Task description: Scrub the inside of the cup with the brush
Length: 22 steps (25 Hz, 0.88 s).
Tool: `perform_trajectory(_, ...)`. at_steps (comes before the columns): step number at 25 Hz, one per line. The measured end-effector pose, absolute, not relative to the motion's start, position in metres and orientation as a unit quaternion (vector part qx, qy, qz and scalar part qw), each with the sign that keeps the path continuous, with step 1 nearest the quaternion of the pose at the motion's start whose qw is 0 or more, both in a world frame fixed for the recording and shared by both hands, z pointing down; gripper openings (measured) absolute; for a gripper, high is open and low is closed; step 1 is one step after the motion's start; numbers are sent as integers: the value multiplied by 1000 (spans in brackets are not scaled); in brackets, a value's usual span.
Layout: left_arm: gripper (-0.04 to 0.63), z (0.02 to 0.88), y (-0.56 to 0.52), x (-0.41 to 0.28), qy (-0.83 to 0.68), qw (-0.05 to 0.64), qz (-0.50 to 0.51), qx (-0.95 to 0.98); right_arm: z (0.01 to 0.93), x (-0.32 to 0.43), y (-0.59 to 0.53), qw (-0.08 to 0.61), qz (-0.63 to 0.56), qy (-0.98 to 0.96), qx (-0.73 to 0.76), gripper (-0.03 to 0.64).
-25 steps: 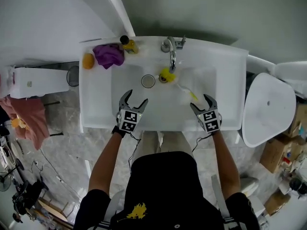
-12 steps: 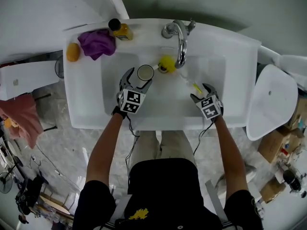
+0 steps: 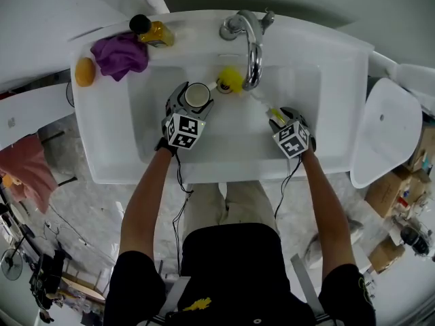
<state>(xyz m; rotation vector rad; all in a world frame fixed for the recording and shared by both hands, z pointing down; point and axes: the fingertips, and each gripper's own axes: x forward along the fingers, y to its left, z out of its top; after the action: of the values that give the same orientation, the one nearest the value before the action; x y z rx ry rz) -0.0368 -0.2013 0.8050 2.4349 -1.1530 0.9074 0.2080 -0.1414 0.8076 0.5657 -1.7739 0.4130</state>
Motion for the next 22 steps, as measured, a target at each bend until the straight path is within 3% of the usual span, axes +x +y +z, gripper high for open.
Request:
perform_trajectory(3, 397, 816, -202, -37, -403, 156, 319, 843, 817, 208, -140, 597, 169, -749, 232, 224)
perform_trajectory(10, 398, 819, -209, -35, -414, 115, 333, 839, 824, 211, -137, 600, 185, -738, 249, 84)
perform_trajectory(15, 402, 818, -203, -36, -403, 131, 340, 840, 807, 215, -145, 596, 173, -737, 268, 78)
perform_trajectory(22, 402, 806, -172, -48, -353, 149, 393, 836, 755, 221, -151, 623, 66, -740, 245, 75)
